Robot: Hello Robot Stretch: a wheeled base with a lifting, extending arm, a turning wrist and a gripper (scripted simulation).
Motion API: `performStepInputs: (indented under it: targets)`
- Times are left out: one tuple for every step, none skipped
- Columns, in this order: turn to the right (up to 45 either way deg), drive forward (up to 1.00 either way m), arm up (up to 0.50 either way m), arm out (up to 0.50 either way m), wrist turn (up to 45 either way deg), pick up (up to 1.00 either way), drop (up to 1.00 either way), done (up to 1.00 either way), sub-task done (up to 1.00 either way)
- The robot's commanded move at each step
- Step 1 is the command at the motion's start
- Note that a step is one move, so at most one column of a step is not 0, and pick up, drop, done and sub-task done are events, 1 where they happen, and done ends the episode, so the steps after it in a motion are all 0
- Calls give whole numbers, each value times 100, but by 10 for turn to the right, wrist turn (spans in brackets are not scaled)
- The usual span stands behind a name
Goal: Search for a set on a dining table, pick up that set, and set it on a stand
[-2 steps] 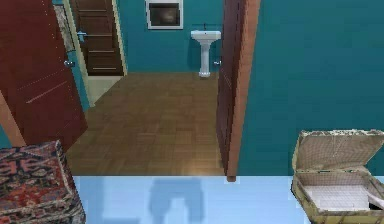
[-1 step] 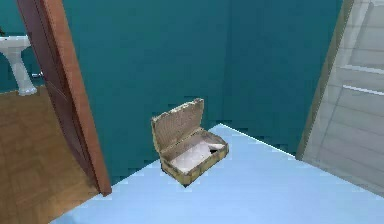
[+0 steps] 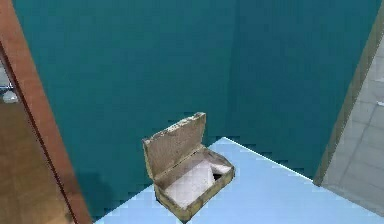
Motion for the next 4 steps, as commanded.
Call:
performStepInputs:
  targets:
    - [450,0,0,0,0,0,0,0,0]
    - [300,0,0,0,0,0,0,0,0]
    - [0,60,0,0,0,0,0,0,0]
    - [450,0,0,0,0,0,0,0,0]
